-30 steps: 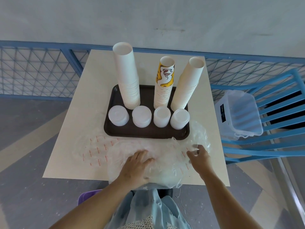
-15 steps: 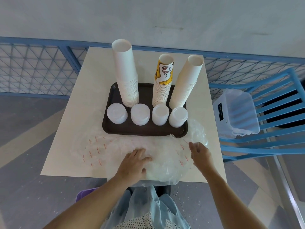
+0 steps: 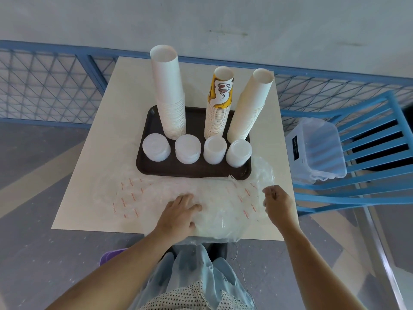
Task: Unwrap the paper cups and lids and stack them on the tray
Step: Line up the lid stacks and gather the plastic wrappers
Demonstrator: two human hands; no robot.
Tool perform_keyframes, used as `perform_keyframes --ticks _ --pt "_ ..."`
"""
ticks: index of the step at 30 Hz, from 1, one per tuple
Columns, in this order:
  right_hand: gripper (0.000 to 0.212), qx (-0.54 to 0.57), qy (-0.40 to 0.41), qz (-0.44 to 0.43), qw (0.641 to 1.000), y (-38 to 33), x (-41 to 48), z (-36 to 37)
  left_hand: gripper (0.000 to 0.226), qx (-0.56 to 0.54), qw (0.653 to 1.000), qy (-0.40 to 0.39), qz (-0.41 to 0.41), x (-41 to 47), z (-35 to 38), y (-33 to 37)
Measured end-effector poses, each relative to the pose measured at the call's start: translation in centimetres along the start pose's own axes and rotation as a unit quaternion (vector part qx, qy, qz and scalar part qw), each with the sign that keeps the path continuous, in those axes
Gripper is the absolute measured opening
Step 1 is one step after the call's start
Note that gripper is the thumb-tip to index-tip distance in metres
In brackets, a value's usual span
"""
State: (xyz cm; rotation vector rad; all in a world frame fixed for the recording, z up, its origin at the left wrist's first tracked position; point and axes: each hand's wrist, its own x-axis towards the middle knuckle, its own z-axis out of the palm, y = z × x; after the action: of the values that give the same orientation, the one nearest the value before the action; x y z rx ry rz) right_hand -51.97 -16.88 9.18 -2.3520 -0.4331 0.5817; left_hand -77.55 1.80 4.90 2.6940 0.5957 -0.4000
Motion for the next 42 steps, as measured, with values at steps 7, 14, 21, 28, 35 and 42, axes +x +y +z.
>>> perform_keyframes --ticks 7,14,21,28,35,42 --pt "0.031 -0.078 0.045 0.039 0.995 1.1 1.7 1.5 0.081 0.0 1.0 -0.012 -0.008 -0.4 -0.1 0.8" --pt "0.054 0.137 0.016 0.22 0.966 -1.1 5.4 0.6 0.063 0.032 0.999 0.001 -0.026 0.5 0.0 2.0" --pt "0.016 0.121 0.103 0.157 0.975 -1.3 7.4 -1.1 0.055 0.065 0.997 -0.016 -0.035 1.5 -0.3 2.1" --pt "0.017 0.115 0.176 0.091 0.974 -3.0 7.6 -2.7 0.054 0.067 0.997 -0.019 -0.041 1.2 -0.5 1.7" --pt "0.019 0.164 0.291 0.038 0.942 -4.2 6.1 -6.3 0.053 0.078 0.996 -0.023 -0.027 1.2 -0.6 1.7" --pt "0.017 0.233 0.311 -0.023 0.921 -8.1 3.7 -10.2 0.055 0.08 0.995 -0.046 -0.038 1.4 -1.3 2.2"
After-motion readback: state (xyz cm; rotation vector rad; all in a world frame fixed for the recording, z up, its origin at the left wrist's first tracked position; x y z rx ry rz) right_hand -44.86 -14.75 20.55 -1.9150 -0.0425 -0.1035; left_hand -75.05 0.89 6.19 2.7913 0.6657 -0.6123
